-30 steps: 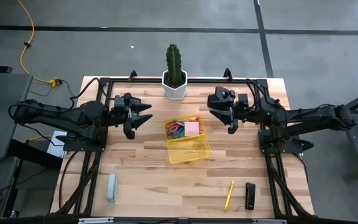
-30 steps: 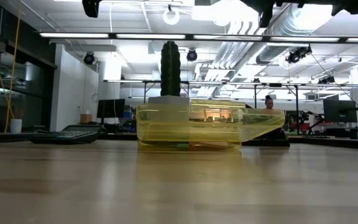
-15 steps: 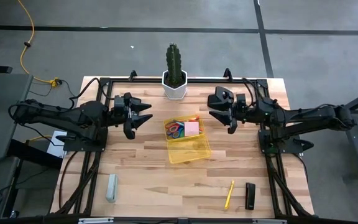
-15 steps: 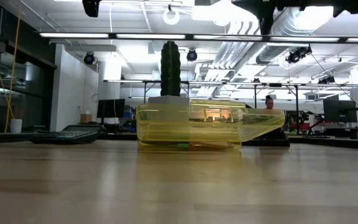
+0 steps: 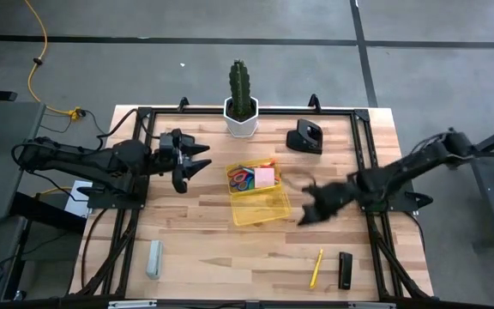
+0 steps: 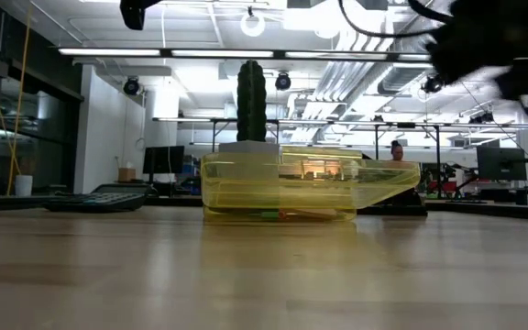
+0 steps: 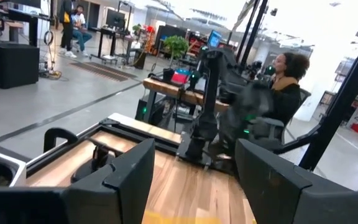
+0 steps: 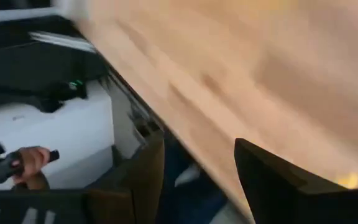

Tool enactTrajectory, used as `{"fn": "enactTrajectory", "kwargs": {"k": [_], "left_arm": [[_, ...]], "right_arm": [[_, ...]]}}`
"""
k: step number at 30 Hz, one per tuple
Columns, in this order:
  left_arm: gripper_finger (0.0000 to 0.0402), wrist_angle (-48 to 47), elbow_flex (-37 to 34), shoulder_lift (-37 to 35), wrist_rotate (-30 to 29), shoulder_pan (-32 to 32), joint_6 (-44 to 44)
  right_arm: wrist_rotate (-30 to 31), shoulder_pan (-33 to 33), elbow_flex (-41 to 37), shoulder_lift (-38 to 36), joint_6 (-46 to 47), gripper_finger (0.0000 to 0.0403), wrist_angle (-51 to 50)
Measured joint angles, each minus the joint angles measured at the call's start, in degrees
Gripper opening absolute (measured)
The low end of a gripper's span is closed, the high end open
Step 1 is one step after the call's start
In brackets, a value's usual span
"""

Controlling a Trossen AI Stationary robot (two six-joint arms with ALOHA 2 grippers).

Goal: Pack school essentials
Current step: Put the yellow pen into the yellow supply box

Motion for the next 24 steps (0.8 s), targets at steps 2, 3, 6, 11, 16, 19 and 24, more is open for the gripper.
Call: {"fn": "enactTrajectory", "kwargs": {"k": [2, 3, 6, 11, 16, 19, 24], "left_arm": [[0.0211, -0.8, 0.0, 0.0, 0.0, 0.0, 0.0], [0.0211, -1.1, 0.0, 0.0, 0.0, 0.0, 0.0], [0.0211, -1.7, 0.0, 0.0, 0.0, 0.0, 0.0], [0.0211, -1.6, 0.0, 0.0, -0.2, 0.0, 1.4], [0.0211, -1.6, 0.0, 0.0, -0.2, 0.0, 2.5], [0.0211, -1.7, 0.0, 0.0, -0.2, 0.0, 2.5], [0.0211, -2.1, 0.0, 0.0, -0.2, 0.0, 2.5]], "right_arm": [[-0.2, 5.6, 0.0, 2.7, 9.4, 0.0188, 0.5], [-0.2, 8.1, 0.0, 3.9, 14.4, 0.0188, 0.5], [-0.5, 15.0, 0.0, 7.8, 27.3, 0.0188, 0.4], [-1.9, 21.0, 0.0, 13.9, 41.2, 0.0188, 1.4], [-3.5, 21.5, 2.3, 19.5, 44.4, 0.0188, 1.3], [-3.6, 21.0, 4.9, 23.6, 44.3, 0.0188, 1.2], [-6.0, 20.1, 7.5, 30.0, 43.6, 0.0188, -0.8]]}}
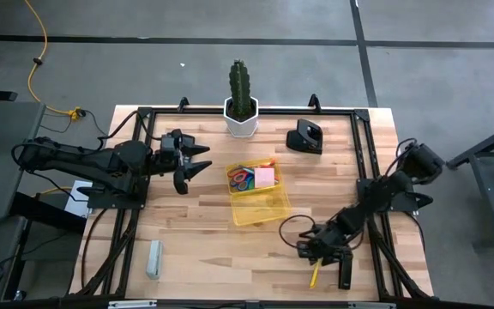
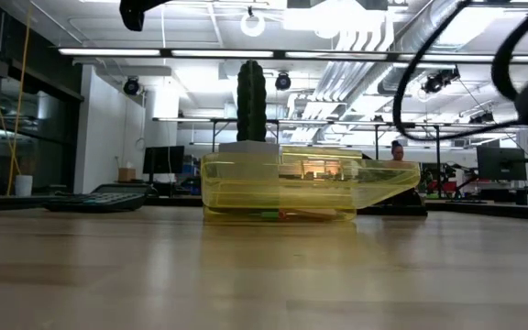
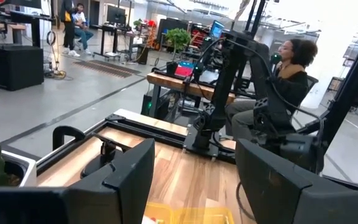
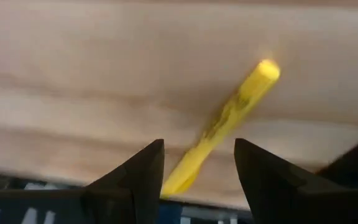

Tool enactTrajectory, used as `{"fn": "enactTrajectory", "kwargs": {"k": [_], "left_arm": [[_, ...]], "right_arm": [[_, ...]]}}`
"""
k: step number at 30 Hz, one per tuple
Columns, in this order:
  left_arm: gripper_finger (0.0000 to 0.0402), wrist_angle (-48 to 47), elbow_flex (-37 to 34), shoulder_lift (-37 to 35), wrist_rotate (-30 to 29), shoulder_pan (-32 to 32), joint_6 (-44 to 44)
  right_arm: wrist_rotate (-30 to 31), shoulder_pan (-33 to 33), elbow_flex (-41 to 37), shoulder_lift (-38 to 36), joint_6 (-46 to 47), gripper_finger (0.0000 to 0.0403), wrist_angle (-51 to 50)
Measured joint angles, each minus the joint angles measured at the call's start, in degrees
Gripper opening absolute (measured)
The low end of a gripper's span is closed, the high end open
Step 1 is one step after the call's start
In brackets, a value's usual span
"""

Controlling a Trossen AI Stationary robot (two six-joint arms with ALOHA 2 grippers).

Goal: Pack school essentials
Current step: Put the yellow pen into the yellow supply box

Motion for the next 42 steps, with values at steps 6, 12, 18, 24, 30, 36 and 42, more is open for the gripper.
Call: {"fn": "enactTrajectory", "kwargs": {"k": [6, 12, 18, 24, 30, 36, 42], "left_arm": [[0.0211, -0.8, 0.0, 0.0, 0.0, 0.0, 0.0], [0.0211, -0.9, 0.0, 0.0, 0.0, 0.0, 0.0], [0.0211, -1.3, 0.0, 0.0, 0.0, 0.0, 0.0], [0.0211, -1.3, 0.0, 0.0, -0.2, 0.0, 0.4], [0.0211, -1.3, 0.0, 0.0, -0.2, 0.0, 1.0], [0.0211, -1.2, 0.0, 0.0, -0.2, 0.0, 1.0], [0.0211, -1.1, 0.0, 0.0, -0.2, 0.0, 0.2]], "right_arm": [[-0.8, -1.0, 1.0, 3.2, -0.3, 0.0188, -1.5], [-0.4, -1.2, 1.1, 3.3, -1.6, 0.0149, -5.0], [-1.2, -1.2, 0.7, 3.3, -3.1, 0.0055, -6.7], [-1.5, -1.7, 0.5, 3.3, -8.8, 0.0013, -5.5], [4.4, -4.4, 0.2, -0.7, -19.7, 0.0005, -6.2], [8.3, -9.3, 0.2, -9.8, -39.9, 0.0003, -4.2], [8.4, -17.0, 0.3, -18.9, -65.2, 0.0002, 2.9]]}}
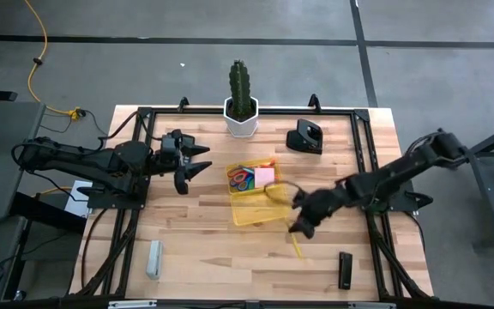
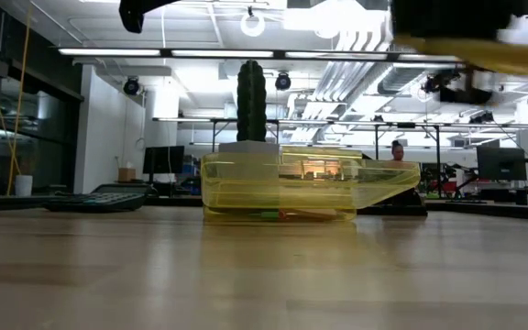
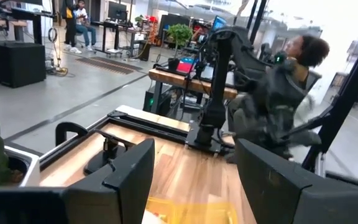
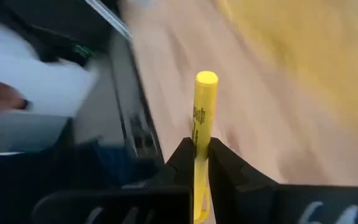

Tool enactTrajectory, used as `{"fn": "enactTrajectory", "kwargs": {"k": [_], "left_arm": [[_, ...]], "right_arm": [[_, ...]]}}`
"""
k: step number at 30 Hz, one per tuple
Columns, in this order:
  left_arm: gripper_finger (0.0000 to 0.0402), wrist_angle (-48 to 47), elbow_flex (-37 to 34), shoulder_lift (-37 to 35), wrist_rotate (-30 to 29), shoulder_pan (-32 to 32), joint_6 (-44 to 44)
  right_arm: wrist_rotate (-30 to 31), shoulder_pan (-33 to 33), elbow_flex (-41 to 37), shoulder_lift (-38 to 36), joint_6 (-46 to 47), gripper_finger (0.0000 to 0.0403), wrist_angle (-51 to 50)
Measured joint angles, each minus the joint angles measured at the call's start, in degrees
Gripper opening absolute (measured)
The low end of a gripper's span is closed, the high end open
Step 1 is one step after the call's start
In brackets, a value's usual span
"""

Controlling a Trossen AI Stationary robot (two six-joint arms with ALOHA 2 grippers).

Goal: Pack school essentials
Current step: Put the yellow pen into the yellow supply box

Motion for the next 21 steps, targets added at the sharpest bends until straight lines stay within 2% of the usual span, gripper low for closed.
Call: {"fn": "enactTrajectory", "kwargs": {"k": [4, 7, 9, 14, 21], "left_arm": [[0.0211, 1.0, 0.0, 0.0, 0.9, 0.0, -4.2], [0.0211, 2.1, 0.0, 0.0, 3.0, 0.0, -6.9], [0.0211, 2.2, 0.1, 0.0, 4.3, 0.0, -8.4], [0.0211, 2.1, 0.8, 0.0, 4.7, 0.0, -9.8], [0.0211, 2.1, 2.1, 0.0, 3.1, 0.0, -6.9]], "right_arm": [[0.0, -7.5, 0.1, -3.6, -14.8, 0.0001, 8.0], [-1.8, -14.1, 0.3, -4.2, -22.9, 0.0001, 14.4], [-3.0, -18.3, 1.7, -4.2, -27.7, 0.0001, 15.3], [-5.1, -26.5, 9.2, -4.2, -40.1, 0.0000, 8.6], [-6.4, -31.0, 18.7, -4.2, -53.2, 0.0000, -4.5]]}}
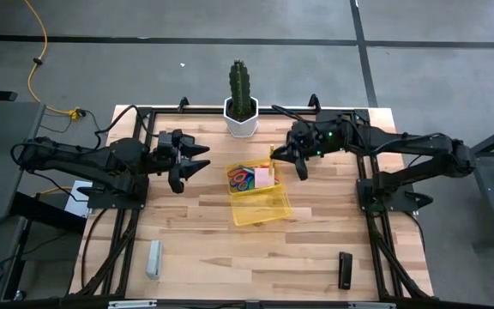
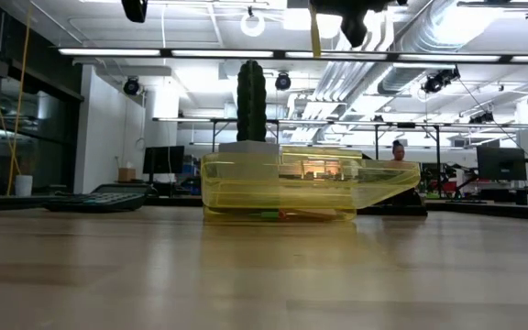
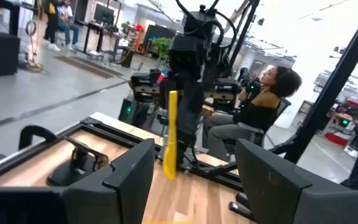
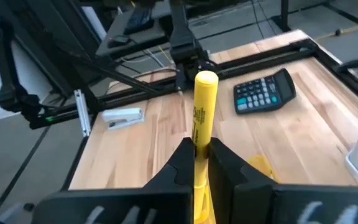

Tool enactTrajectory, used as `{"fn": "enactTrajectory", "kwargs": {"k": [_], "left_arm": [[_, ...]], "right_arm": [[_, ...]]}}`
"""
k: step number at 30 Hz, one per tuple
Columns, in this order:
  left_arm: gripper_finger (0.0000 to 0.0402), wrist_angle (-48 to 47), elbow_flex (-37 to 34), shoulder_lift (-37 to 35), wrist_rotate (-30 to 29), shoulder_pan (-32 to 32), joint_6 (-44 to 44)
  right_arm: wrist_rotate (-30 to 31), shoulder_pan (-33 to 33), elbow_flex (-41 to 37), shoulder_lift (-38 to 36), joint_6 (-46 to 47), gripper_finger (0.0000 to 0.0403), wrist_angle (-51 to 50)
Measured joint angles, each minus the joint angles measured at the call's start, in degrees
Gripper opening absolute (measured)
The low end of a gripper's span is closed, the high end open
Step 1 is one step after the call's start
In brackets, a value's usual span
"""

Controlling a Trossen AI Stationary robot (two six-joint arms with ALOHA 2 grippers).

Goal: Pack school essentials
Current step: Put the yellow pen into the yellow supply box

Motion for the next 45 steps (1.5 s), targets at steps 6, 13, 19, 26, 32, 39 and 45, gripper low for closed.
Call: {"fn": "enactTrajectory", "kwargs": {"k": [6, 13, 19, 26, 32, 39, 45], "left_arm": [[0.0211, 0.0, 0.0, 0.0, -0.9, 0.0, 0.6], [0.0211, 0.0, 0.0, 0.0, -0.9, 0.0, 0.2], [0.0211, 0.0, 0.0, 0.0, -0.9, 0.0, 0.2], [0.0211, 0.0, 0.0, 0.0, -0.9, 0.0, 0.2], [0.0211, 0.0, 0.1, 0.0, -0.9, 0.0, 0.2], [0.0211, 0.0, 0.1, 0.0, -1.2, 0.0, 0.2], [0.0211, 0.0, 0.1, 0.0, -1.2, 0.0, 0.2]], "right_arm": [[-2.1, -0.6, 0.6, 0.0, -1.2, 0.0000, -0.9], [-2.1, -0.6, 0.6, 0.0, -0.1, 0.0000, -0.7], [3.5, -0.6, 0.6, 1.8, 4.1, 0.0000, -4.1], [4.1, 0.1, 7.9, 14.3, -2.4, 0.0000, -11.8], [5.4, 0.7, 19.7, 28.7, -13.2, 0.0000, -24.5], [10.2, 1.1, 31.5, 41.4, -25.9, 0.0000, -41.0], [9.5, 1.9, 34.6, 45.6, -32.6, 0.0000, -43.3]]}}
